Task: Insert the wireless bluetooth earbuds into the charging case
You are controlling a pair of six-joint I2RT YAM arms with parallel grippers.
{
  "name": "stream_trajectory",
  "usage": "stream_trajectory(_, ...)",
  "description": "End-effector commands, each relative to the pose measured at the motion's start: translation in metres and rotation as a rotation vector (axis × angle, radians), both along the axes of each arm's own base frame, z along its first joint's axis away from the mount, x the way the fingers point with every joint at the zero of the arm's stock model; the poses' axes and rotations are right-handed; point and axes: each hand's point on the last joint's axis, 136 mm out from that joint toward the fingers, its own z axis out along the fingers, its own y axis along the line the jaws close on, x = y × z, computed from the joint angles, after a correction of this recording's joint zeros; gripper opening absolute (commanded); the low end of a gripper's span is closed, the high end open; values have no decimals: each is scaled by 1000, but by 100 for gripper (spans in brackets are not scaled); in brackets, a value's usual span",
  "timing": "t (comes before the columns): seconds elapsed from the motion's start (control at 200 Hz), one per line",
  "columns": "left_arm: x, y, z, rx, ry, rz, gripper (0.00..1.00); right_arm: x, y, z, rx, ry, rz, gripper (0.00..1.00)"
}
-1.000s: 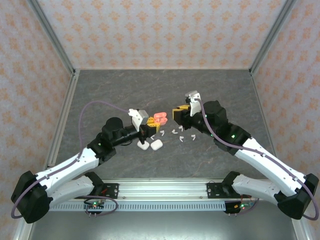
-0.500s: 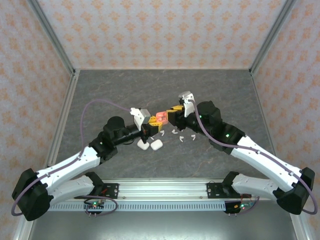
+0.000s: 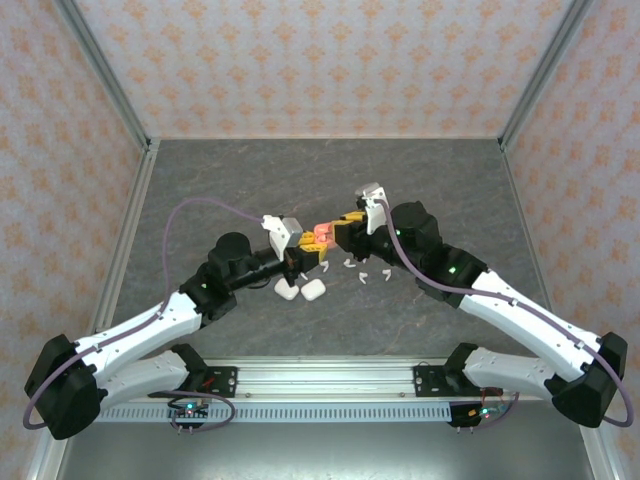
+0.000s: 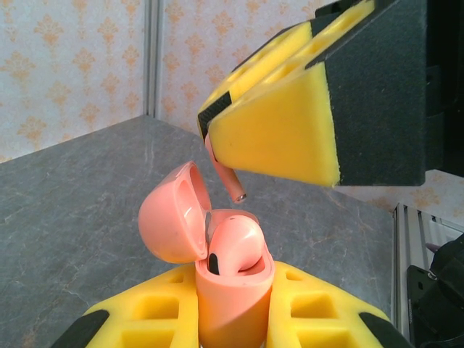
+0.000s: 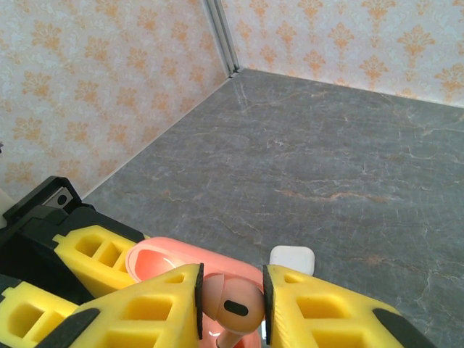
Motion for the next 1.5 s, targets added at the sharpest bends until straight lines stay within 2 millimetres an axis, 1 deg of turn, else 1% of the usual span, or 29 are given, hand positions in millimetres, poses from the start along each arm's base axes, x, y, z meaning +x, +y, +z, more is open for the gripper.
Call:
stream_trajectory(0.0,2,-1,30,-56,-67,10,0,-2,3,-6,-3,7,10,27)
stream_trajectory(0.185,1,-1,30,-56,-69,15,0,-3,2,-14,-17,26,10,27)
stream_trajectory(0.445,1,-1,30,-57,-70,18,0,-8,2,-20,-15,52,22,27)
stream_trajectory(0.716,1,-2,30,-60,-73,15,0,-10,6,-19,8,82,35,27)
stream_trajectory(1.071,3,-3,32,-67,-78,25,0,-10,6,-29,-23,114,36,28)
stream_trajectory(1.496,5,-4,32,-65,-81,28,0,-8,9,-26,-32,134,34,30)
